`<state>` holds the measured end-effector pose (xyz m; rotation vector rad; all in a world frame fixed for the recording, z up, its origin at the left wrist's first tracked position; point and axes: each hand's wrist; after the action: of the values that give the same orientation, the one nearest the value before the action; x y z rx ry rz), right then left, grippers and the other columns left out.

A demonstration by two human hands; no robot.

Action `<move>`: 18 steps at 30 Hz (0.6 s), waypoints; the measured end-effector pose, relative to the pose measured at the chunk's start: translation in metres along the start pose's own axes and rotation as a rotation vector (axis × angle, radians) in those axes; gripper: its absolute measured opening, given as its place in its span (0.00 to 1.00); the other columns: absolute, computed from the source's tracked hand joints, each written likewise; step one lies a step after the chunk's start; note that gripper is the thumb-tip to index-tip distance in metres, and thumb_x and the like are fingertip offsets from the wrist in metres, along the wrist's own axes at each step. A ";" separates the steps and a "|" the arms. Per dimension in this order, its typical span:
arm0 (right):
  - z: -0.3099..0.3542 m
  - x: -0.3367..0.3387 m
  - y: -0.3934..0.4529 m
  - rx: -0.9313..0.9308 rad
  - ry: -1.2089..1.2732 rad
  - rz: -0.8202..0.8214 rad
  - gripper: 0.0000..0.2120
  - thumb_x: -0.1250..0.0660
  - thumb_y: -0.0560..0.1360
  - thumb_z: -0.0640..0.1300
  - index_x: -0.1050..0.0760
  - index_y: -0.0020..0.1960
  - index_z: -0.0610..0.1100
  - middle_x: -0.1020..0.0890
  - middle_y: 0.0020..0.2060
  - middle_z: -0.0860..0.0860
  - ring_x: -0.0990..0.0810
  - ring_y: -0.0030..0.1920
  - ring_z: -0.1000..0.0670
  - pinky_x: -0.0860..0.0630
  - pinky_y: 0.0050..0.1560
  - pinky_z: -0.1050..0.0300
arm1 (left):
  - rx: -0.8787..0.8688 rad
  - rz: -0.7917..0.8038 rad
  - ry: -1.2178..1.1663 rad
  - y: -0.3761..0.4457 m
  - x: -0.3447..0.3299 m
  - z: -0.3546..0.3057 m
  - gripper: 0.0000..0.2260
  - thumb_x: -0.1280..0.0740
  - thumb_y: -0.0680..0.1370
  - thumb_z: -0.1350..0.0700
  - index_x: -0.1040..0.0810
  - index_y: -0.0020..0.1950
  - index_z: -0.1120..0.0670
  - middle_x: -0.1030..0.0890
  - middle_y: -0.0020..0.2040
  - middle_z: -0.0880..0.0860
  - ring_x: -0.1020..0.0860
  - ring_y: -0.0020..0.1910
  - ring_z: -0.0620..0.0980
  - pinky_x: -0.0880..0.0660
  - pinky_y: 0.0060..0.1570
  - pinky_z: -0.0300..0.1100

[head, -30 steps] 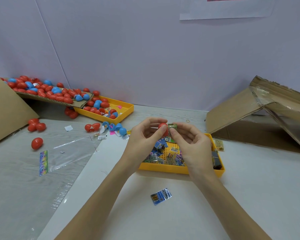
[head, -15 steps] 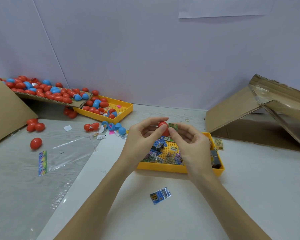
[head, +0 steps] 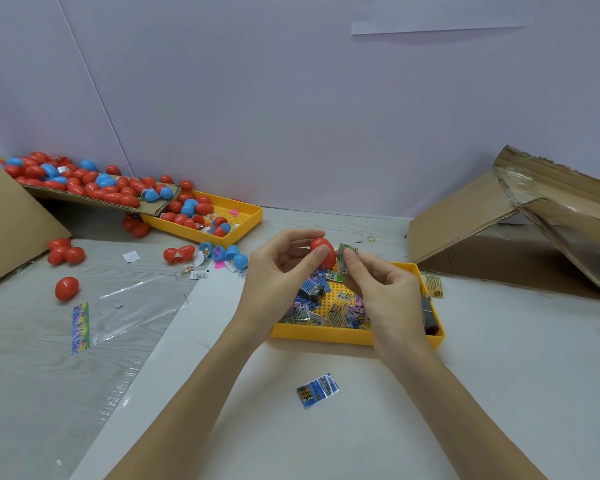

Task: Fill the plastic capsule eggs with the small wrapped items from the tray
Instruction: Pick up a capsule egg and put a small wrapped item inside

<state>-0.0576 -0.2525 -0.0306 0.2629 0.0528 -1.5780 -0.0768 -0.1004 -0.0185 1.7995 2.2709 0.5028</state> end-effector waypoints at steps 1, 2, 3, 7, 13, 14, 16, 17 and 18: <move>0.000 0.000 0.000 -0.008 0.000 0.002 0.11 0.26 0.76 0.47 0.14 0.56 0.44 0.11 0.44 0.51 0.13 0.49 0.50 0.17 0.53 0.55 | 0.002 0.000 0.002 0.000 0.000 0.000 0.12 0.27 0.77 0.54 0.17 0.61 0.50 0.14 0.52 0.46 0.17 0.55 0.44 0.20 0.52 0.36; 0.000 0.001 0.001 -0.008 -0.008 0.008 0.11 0.26 0.76 0.48 0.14 0.56 0.44 0.11 0.44 0.51 0.13 0.48 0.51 0.16 0.52 0.56 | 0.002 0.000 0.007 0.000 0.000 0.000 0.12 0.27 0.77 0.54 0.17 0.61 0.50 0.14 0.52 0.46 0.17 0.55 0.44 0.20 0.53 0.36; 0.000 0.000 0.000 -0.006 -0.017 0.014 0.12 0.26 0.76 0.48 0.14 0.56 0.44 0.11 0.43 0.51 0.13 0.48 0.52 0.16 0.51 0.57 | 0.000 0.001 0.014 0.000 0.000 0.000 0.12 0.27 0.77 0.54 0.17 0.61 0.50 0.14 0.52 0.46 0.17 0.55 0.44 0.20 0.53 0.36; 0.001 -0.003 -0.002 0.023 -0.052 0.038 0.09 0.28 0.78 0.49 0.14 0.53 0.47 0.12 0.42 0.54 0.13 0.46 0.54 0.18 0.45 0.65 | -0.001 -0.001 0.018 0.001 0.000 0.001 0.12 0.27 0.77 0.54 0.17 0.61 0.51 0.14 0.53 0.47 0.17 0.55 0.45 0.19 0.54 0.39; 0.002 -0.005 -0.004 0.004 -0.074 0.068 0.10 0.33 0.81 0.51 0.14 0.52 0.48 0.12 0.43 0.55 0.13 0.47 0.55 0.19 0.42 0.66 | 0.024 -0.013 -0.003 0.001 0.001 0.002 0.11 0.27 0.78 0.53 0.17 0.61 0.51 0.14 0.53 0.49 0.17 0.56 0.48 0.19 0.56 0.42; 0.003 -0.005 -0.004 0.000 -0.074 0.064 0.10 0.33 0.81 0.51 0.14 0.50 0.50 0.12 0.42 0.55 0.13 0.46 0.56 0.19 0.41 0.66 | 0.028 -0.018 0.000 0.001 0.001 0.002 0.12 0.27 0.78 0.53 0.17 0.61 0.50 0.14 0.53 0.49 0.17 0.57 0.49 0.19 0.56 0.42; 0.003 -0.006 -0.004 -0.017 -0.081 0.063 0.11 0.34 0.81 0.52 0.14 0.47 0.52 0.12 0.41 0.54 0.13 0.47 0.55 0.18 0.43 0.64 | 0.039 -0.027 -0.005 0.002 0.001 0.002 0.11 0.28 0.78 0.53 0.17 0.61 0.50 0.14 0.53 0.49 0.17 0.57 0.49 0.19 0.55 0.42; 0.003 -0.006 -0.004 -0.029 -0.087 0.068 0.12 0.35 0.82 0.52 0.14 0.48 0.51 0.12 0.41 0.53 0.13 0.47 0.54 0.17 0.45 0.62 | 0.047 -0.030 -0.015 0.002 0.001 0.002 0.11 0.28 0.79 0.53 0.17 0.61 0.50 0.14 0.53 0.48 0.17 0.57 0.49 0.19 0.55 0.42; 0.003 -0.006 -0.004 -0.042 -0.089 0.075 0.13 0.35 0.82 0.53 0.14 0.49 0.50 0.12 0.41 0.52 0.13 0.47 0.53 0.16 0.47 0.59 | 0.053 -0.033 -0.022 0.002 0.002 0.002 0.11 0.28 0.79 0.53 0.17 0.60 0.50 0.14 0.53 0.48 0.17 0.57 0.49 0.19 0.55 0.41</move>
<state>-0.0619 -0.2476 -0.0267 0.1598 0.0069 -1.5105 -0.0747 -0.0982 -0.0199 1.7790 2.3165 0.4190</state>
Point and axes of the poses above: each hand's wrist, its own y-axis towards the middle knuckle, its own x-axis out of the back of the hand, z = x × y
